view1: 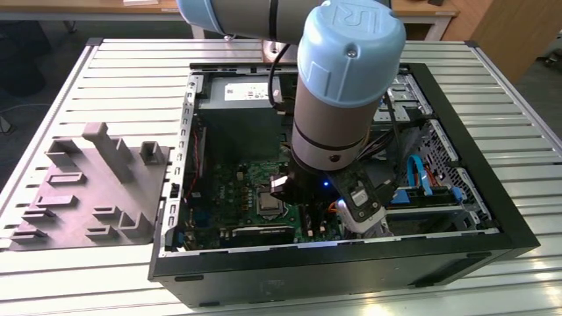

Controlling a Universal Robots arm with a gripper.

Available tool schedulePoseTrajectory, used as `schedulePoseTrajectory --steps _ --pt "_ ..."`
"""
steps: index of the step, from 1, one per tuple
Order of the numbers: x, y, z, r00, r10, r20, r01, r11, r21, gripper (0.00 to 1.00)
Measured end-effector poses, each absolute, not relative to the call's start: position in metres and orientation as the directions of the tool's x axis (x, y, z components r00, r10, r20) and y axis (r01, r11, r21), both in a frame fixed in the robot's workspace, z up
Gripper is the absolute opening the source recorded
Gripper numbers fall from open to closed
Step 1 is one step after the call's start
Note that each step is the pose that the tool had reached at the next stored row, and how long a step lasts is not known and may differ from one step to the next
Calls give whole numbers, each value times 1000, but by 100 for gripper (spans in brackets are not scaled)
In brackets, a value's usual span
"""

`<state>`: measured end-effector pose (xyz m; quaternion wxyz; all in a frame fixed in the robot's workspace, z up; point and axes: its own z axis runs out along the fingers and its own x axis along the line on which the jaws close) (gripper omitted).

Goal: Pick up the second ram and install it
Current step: 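Press down the second ram until it locks into place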

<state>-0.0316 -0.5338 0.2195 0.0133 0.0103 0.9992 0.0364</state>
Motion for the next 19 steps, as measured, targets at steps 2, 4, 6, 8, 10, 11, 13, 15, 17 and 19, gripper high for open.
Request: schedulePoseTrajectory --steps 2,4,6,8,10,11,13,15,17,19 --pt "-32 -534 219 -999 22 -26 20 997 73 11" --pt "-32 -534 219 -999 22 -26 20 997 73 11" --pt "-32 -534 219 -999 22 -26 20 997 73 11" --pt "-32 -534 218 -999 22 -26 20 997 74 11" --pt "-32 -534 218 -999 22 -26 20 997 73 11" --pt "-32 -534 218 -999 22 -26 20 997 73 11" --pt "-32 -534 218 -999 22 -26 20 997 73 11" --pt "-32 -534 219 -999 22 -26 20 997 75 11" --pt "-32 -534 223 -999 22 -26 20 997 74 11" --pt "-32 -534 229 -999 22 -26 20 997 73 11"
